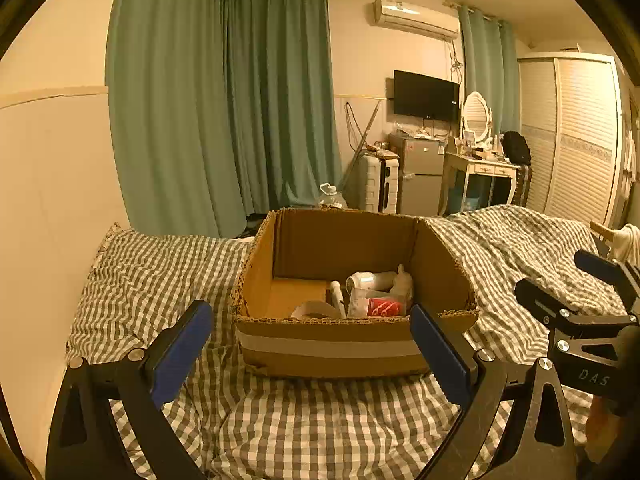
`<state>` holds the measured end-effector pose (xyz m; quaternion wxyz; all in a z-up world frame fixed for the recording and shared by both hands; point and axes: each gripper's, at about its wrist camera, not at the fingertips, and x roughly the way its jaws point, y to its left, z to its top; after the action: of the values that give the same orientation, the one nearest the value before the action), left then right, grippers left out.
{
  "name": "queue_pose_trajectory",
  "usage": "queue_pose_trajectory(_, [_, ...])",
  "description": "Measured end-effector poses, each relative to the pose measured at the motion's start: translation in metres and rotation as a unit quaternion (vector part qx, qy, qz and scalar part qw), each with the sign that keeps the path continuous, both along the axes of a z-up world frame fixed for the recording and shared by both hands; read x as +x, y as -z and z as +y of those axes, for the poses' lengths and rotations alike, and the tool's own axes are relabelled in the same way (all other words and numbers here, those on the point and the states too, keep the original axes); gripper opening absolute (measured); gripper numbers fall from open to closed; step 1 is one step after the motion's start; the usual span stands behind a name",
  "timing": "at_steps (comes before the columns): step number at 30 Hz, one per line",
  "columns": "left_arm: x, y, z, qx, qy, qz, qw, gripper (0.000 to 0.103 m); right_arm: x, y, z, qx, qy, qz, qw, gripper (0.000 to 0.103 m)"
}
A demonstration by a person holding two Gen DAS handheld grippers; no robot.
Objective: Organize objects
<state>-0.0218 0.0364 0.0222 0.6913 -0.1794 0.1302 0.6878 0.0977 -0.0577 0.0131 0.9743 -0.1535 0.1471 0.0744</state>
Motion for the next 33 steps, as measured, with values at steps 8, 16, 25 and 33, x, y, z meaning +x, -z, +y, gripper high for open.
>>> queue_pose_trajectory(8, [-0.008, 0.003, -0.001, -0.01, -0.009, -0.009, 0.9999, 0.102, 0.003, 0.0, 0.0, 0.006, 0.007, 0.018, 1.0, 0.101])
queue_pose_trajectory(16, [-0.013, 0.008, -0.001, -0.02, -0.014, -0.015, 0.9996, 0.102, 0.005, 0.001, -0.002, 0.008, 0.009, 0.028, 1.0, 0.101])
queue_pose_trajectory(25, [-0.013, 0.01, 0.0, -0.025, -0.011, -0.013, 0.9995, 0.102, 0.006, 0.003, -0.001, 0.005, 0.008, 0.032, 0.999, 0.101])
queue_pose_trajectory(33, [-0.013, 0.009, 0.0, -0.026, -0.008, -0.014, 0.9995, 0.102, 0.007, 0.004, 0.0, 0.002, 0.008, 0.033, 0.999, 0.101])
